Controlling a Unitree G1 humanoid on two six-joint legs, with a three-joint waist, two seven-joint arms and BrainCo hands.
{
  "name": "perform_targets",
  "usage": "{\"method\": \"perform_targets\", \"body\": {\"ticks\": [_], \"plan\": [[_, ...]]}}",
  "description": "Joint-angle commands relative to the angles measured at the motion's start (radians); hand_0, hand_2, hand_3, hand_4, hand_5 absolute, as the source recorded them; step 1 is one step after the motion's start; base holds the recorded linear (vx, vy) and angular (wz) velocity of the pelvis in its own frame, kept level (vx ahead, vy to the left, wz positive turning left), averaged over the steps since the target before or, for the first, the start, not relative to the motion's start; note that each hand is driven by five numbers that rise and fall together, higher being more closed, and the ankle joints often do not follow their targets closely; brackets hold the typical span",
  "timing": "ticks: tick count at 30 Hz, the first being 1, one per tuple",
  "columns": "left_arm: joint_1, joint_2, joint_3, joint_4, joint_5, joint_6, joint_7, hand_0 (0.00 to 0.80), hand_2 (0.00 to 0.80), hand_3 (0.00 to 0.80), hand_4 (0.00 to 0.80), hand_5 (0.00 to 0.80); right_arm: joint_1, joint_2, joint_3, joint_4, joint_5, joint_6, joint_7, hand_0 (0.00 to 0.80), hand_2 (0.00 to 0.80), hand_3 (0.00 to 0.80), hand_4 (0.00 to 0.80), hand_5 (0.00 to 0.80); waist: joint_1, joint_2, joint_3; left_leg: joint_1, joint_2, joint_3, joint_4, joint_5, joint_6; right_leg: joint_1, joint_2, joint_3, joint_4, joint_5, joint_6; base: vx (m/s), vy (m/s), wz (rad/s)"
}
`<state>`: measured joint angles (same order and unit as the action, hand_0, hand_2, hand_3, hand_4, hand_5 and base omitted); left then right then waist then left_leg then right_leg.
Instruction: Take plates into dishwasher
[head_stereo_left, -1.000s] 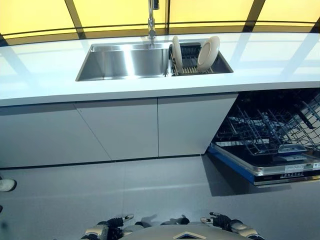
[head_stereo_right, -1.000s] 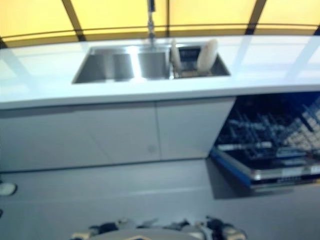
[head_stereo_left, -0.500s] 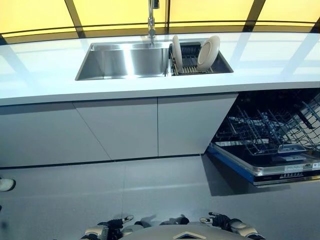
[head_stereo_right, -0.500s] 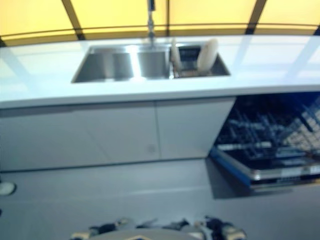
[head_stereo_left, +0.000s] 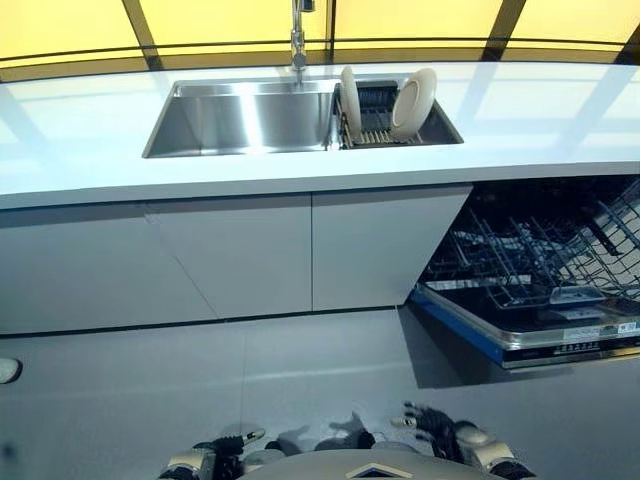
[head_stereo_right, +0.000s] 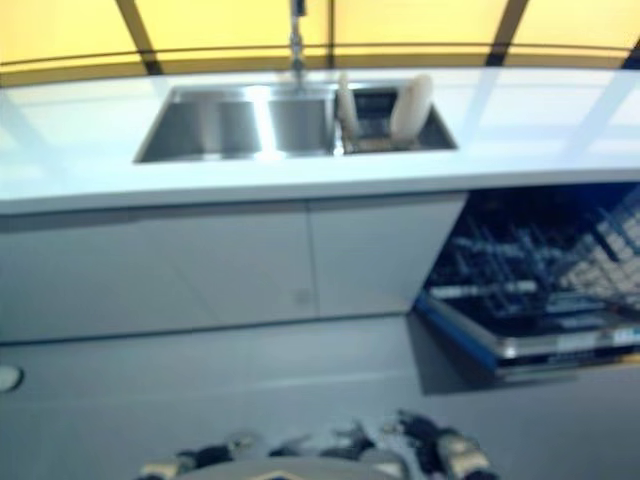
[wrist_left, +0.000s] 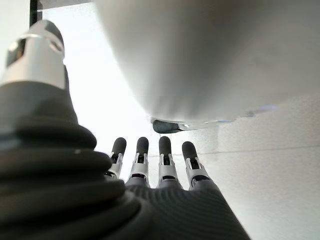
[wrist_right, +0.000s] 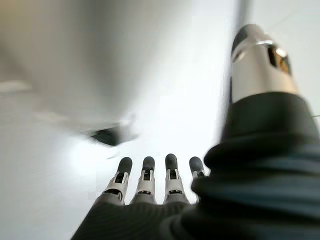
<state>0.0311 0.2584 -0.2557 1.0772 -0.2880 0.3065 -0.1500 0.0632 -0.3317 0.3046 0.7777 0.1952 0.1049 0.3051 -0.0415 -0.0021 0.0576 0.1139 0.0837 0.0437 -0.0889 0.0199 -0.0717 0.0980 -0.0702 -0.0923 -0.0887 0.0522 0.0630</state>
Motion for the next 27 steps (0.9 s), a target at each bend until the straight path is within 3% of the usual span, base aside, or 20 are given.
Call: {"method": "perform_targets", "body": {"ticks": [1, 3, 7, 9, 10, 12, 13, 15, 16, 17, 19, 20, 21, 22, 25, 27], "plan": [[-0.052, 0.036, -0.013, 0.006, 0.028, 0.032, -0.003, 0.0, 0.0, 0.0, 0.0, 0.0, -0.067, -0.023, 0.025, -0.048, 0.037, -0.086, 0.031, 0.0, 0.0, 0.0, 0.0, 0.0, -0.003, -0.036, 0.052, 0.012, -0.04, 0.044, 0.027, -0.036, 0.053, -0.004, -0.002, -0.014, 0.08, -0.047, 0.017, 0.002, -0.036, 0.01], [-0.049, 0.037, -0.014, 0.009, 0.029, 0.033, -0.008, 0.0, 0.0, 0.0, 0.0, 0.0, -0.078, -0.026, 0.03, -0.021, 0.021, -0.131, 0.034, 0.0, 0.0, 0.0, 0.0, 0.0, 0.001, -0.034, 0.049, 0.017, -0.038, 0.046, 0.025, -0.038, 0.053, 0.0, -0.002, -0.021, 0.082, -0.052, 0.017, 0.036, -0.05, 0.02], [-0.043, 0.032, -0.011, 0.028, 0.034, 0.007, 0.012, 0.0, 0.0, 0.0, 0.0, 0.0, -0.104, -0.015, 0.039, 0.031, 0.032, -0.139, 0.035, 0.0, 0.0, 0.0, 0.0, 0.0, 0.007, -0.033, 0.045, 0.015, -0.029, 0.033, 0.078, -0.061, 0.056, 0.001, 0.005, -0.015, 0.125, -0.089, -0.004, 0.048, -0.08, 0.01], [-0.044, 0.021, 0.002, 0.029, 0.011, -0.015, 0.045, 0.0, 0.0, 0.0, 0.0, 0.0, -0.12, -0.01, 0.046, 0.04, 0.051, -0.14, 0.044, 0.0, 0.0, 0.0, 0.0, 0.0, 0.013, -0.062, 0.063, -0.049, -0.026, 0.034, 0.297, -0.094, 0.054, -0.007, -0.011, -0.015, 0.159, -0.1, -0.038, -0.006, -0.129, 0.05], [-0.045, 0.018, 0.008, 0.024, 0.009, -0.023, 0.053, 0.0, 0.0, 0.0, 0.0, 0.0, -0.122, -0.011, 0.05, 0.032, 0.056, -0.139, 0.046, 0.0, 0.0, 0.0, 0.0, 0.0, 0.019, -0.075, 0.076, -0.104, -0.03, 0.028, 0.419, -0.081, 0.05, -0.009, -0.018, -0.017, 0.167, -0.099, -0.052, -0.005, -0.136, 0.12], [-0.044, 0.011, 0.021, 0.015, 0.001, -0.027, 0.046, 0.0, 0.0, 0.0, 0.0, 0.0, -0.123, -0.02, 0.06, 0.019, 0.061, -0.148, 0.06, 0.0, 0.0, 0.0, 0.0, 0.0, 0.033, -0.078, 0.11, -0.253, -0.034, 0.031, 0.619, -0.004, 0.039, -0.009, -0.013, -0.012, 0.191, -0.104, -0.083, 0.043, -0.071, 0.13], [-0.041, 0.007, 0.028, 0.01, -0.013, -0.025, 0.039, 0.0, 0.0, 0.0, 0.0, 0.0, -0.122, -0.025, 0.06, 0.02, 0.063, -0.164, 0.077, 0.0, 0.0, 0.0, 0.0, 0.0, 0.042, -0.067, 0.125, -0.317, -0.039, 0.034, 0.638, 0.037, 0.029, -0.001, 0.0, -0.001, 0.197, -0.11, -0.089, 0.124, 0.023, -0.01], [-0.022, 0.002, 0.051, 0.003, -0.009, -0.04, 0.039, 0.0, 0.0, 0.0, 0.0, 0.0, -0.119, -0.028, 0.054, 0.014, 0.108, -0.22, 0.118, 0.0, 0.0, 0.0, 0.0, 0.0, 0.069, -0.029, 0.144, -0.343, -0.045, 0.047, 0.495, 0.079, 0.019, 0.034, 0.03, 0.019, 0.196, -0.13, -0.073, 0.265, 0.116, -0.09], [-0.006, 0.003, 0.064, 0.002, -0.003, -0.041, 0.03, 0.0, 0.0, 0.0, 0.0, 0.0, -0.118, -0.029, 0.038, -0.008, 0.135, -0.246, 0.133, 0.0, 0.0, 0.0, 0.0, 0.0, 0.08, -0.009, 0.145, -0.334, -0.016, 0.052, 0.385, 0.118, 0.008, 0.057, 0.044, 0.024, 0.189, -0.142, -0.062, 0.382, 0.177, -0.32], [0.007, 0.005, 0.073, 0.003, -0.003, -0.044, 0.023, 0.0, 0.0, 0.0, 0.0, 0.0, -0.117, -0.033, 0.026, -0.045, 0.155, -0.259, 0.145, 0.0, 0.0, 0.0, 0.0, 0.0, 0.092, 0.004, 0.146, -0.329, 0.002, 0.039, 0.287, 0.165, -0.01, 0.087, 0.052, 0.036, 0.178, -0.151, -0.052, 0.423, 0.2, -0.49], [0.063, -0.002, 0.101, 0.001, -0.015, -0.075, 0.019, 0.0, 0.0, 0.0, 0.0, 0.0, -0.111, -0.058, 0.0, -0.234, 0.219, -0.224, 0.158, 0.0, 0.0, 0.0, 0.0, 0.0, 0.124, 0.009, 0.145, -0.345, 0.006, -0.038, 0.132, 0.242, -0.036, 0.172, 0.046, 0.105, 0.139, -0.169, -0.031, 0.404, 0.179, -0.57], [0.086, -0.007, 0.111, 0.006, -0.028, -0.087, 0.013, 0.0, 0.0, 0.0, 0.0, 0.0, -0.107, -0.078, -0.016, -0.31, 0.245, -0.223, 0.178, 0.0, 0.0, 0.0, 0.0, 0.0, 0.127, 0.003, 0.142, -0.341, 0.003, -0.039, 0.12, 0.227, -0.034, 0.197, 0.035, 0.126, 0.13, -0.181, -0.026, 0.319, 0.17, -0.88], [0.099, -0.01, 0.122, 0.023, -0.032, -0.1, 0.005, 0.0, 0.0, 0.0, 0.0, 0.0, -0.105, -0.099, -0.041, -0.372, 0.257, -0.248, 0.198, 0.0, 0.0, 0.0, 0.0, 0.0, 0.121, -0.002, 0.132, -0.332, 0.005, -0.008, 0.12, 0.191, -0.028, 0.211, 0.022, 0.132, 0.124, -0.191, -0.019, 0.235, 0.17, -1.09], [0.107, -0.009, 0.131, 0.038, -0.015, -0.123, 0.004, 0.0, 0.0, 0.0, 0.0, 0.0, -0.105, -0.119, -0.081, -0.454, 0.288, -0.23, 0.205, 0.0, 0.0, 0.0, 0.0, 0.0, 0.113, -0.007, 0.114, -0.323, 0.006, 0.025, 0.127, 0.167, -0.018, 0.219, 0.005, 0.125, 0.116, -0.193, -0.008, 0.216, 0.176, -0.97], [0.124, 0.0, 0.133, 0.039, -0.004, -0.154, -0.009, 0.0, 0.0, 0.0, 0.0, 0.0, -0.122, -0.162, -0.169, -0.633, 0.402, -0.207, 0.194, 0.0, 0.0, 0.0, 0.0, 0.0, 0.105, -0.012, 0.077, -0.294, -0.004, 0.042, 0.125, 0.127, 0.002, 0.213, -0.03, 0.094, 0.12, -0.196, 0.013, 0.183, 0.11, -0.16], [0.121, 0.007, 0.13, 0.042, 0.014, -0.156, -0.008, 0.0, 0.0, 0.0, 0.0, 0.0, -0.147, -0.178, -0.207, -0.677, 0.427, -0.23, 0.172, 0.0, 0.0, 0.0, 0.0, 0.0, 0.108, -0.016, 0.063, -0.285, -0.006, 0.052, 0.122, 0.117, 0.011, 0.205, -0.045, 0.072, 0.123, -0.192, 0.02, 0.124, 0.02, 0.08]]}}
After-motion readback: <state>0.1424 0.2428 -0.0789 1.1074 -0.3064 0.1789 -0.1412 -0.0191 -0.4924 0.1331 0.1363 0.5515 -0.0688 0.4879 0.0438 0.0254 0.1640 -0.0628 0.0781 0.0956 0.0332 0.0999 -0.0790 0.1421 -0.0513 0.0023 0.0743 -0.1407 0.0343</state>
